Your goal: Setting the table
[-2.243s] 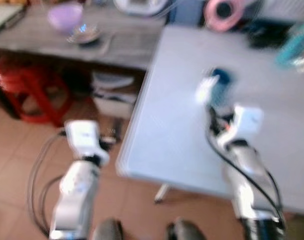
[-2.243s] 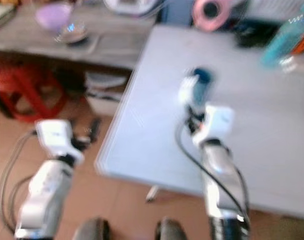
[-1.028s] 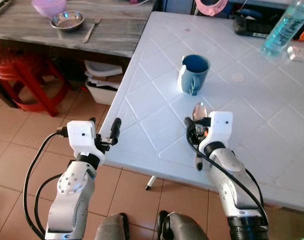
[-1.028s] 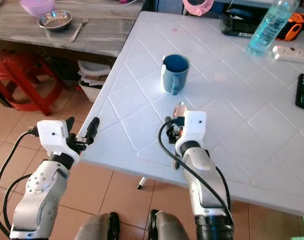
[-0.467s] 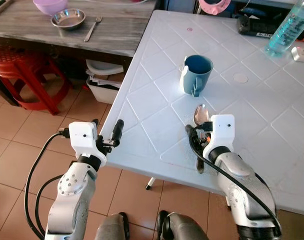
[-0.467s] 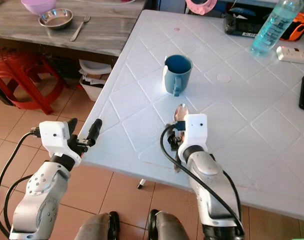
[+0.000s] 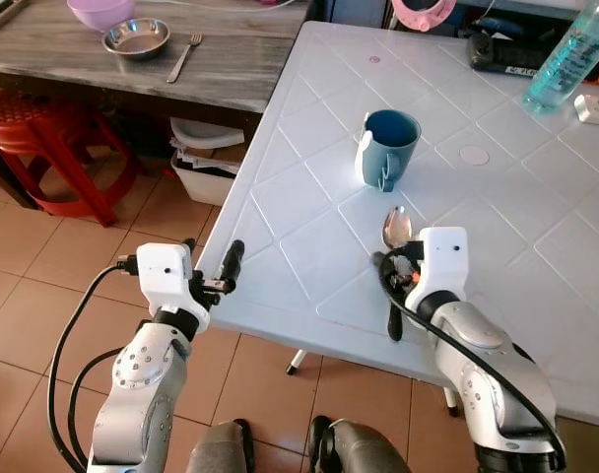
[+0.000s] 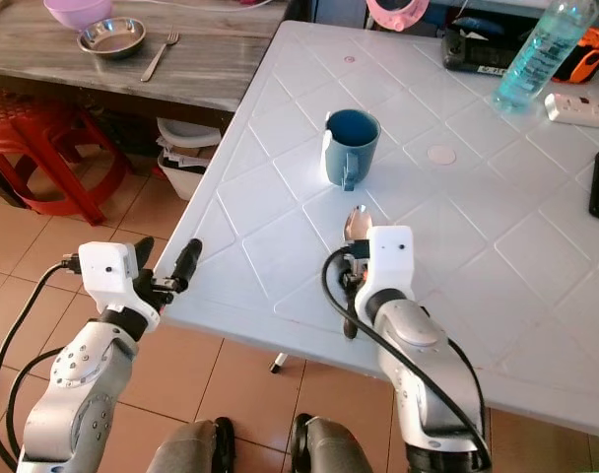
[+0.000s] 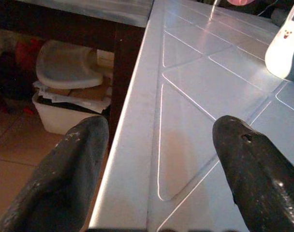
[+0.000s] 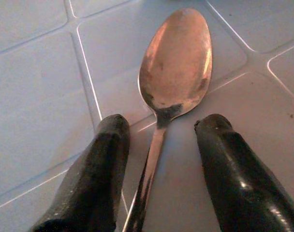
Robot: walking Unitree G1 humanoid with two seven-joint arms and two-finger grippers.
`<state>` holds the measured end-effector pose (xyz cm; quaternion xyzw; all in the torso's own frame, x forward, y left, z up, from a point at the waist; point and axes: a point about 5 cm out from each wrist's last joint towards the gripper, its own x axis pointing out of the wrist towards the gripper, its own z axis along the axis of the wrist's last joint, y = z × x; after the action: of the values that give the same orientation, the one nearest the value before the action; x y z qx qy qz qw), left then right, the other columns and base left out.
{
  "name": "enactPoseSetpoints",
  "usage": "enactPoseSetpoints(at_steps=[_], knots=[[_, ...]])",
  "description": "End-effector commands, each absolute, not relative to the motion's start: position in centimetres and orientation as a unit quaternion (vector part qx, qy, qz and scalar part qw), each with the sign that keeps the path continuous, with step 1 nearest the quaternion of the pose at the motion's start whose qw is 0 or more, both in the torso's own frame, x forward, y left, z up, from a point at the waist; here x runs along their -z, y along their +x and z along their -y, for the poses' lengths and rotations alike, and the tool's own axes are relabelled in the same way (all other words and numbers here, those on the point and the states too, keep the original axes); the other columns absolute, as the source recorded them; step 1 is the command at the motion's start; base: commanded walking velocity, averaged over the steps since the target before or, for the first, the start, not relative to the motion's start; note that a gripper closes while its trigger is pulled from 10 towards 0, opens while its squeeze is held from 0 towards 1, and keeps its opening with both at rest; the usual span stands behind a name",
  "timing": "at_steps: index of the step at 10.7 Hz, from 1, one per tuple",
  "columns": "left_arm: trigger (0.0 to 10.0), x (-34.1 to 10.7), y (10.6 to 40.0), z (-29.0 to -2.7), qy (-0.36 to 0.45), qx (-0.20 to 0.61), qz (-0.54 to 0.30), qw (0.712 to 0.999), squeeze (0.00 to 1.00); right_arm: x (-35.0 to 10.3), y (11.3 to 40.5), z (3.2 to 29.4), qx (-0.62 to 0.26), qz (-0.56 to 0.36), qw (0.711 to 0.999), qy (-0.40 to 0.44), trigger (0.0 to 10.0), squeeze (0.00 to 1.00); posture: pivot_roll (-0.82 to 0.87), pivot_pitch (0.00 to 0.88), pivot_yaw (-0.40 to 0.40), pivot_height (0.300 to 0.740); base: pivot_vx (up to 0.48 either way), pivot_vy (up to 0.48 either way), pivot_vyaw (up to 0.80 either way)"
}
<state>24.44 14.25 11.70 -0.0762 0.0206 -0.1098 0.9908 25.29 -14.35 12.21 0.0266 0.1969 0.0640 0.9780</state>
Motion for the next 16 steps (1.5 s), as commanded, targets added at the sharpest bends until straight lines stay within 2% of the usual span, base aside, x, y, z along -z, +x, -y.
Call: enactPoseSetpoints(at_steps=[1, 4, 9, 13, 16], knots=[[10.0, -11.7, 24.2, -14.0, -0.085, 0.125, -0.024, 0.988, 0.0, -7.6, 23.5, 15.0, -0.054, -0.325, 0.943, 0.04, 0.0, 0.0, 0.0, 0.185, -0.01, 0.74, 0.0, 0.0, 0.0], [10.0, -11.3, 22.9, -13.1, -0.089, 0.202, -0.043, 0.974, 0.0, -6.1, 22.9, 15.6, -0.046, -0.355, 0.933, 0.04, 0.0, 0.0, 0.0, 0.196, -0.018, 0.74, 0.0, 0.0, 0.0], [10.0, -11.2, 23.3, -13.1, -0.079, 0.198, -0.047, 0.976, 0.0, -5.7, 22.6, 16.0, -0.034, -0.373, 0.925, 0.068, 0.0, 0.0, -0.02, 0.204, -0.019, 0.74, 0.0, 0.0, 0.0], [10.0, -11.0, 23.7, -13.6, -0.072, 0.168, -0.049, 0.982, 0.0, -6.8, 23.9, 13.7, -0.086, -0.354, 0.925, 0.107, 0.0, 0.0, -0.02, 0.205, -0.02, 0.74, 0.0, 0.0, 0.0], [10.0, -10.6, 24.1, -14.2, -0.047, 0.14, -0.052, 0.988, 0.0, -8.3, 25.6, 10.7, -0.16, -0.322, 0.926, 0.111, 0.0, 0.0, -0.01, 0.197, -0.024, 0.74, 0.0, 0.48, 0.0]])
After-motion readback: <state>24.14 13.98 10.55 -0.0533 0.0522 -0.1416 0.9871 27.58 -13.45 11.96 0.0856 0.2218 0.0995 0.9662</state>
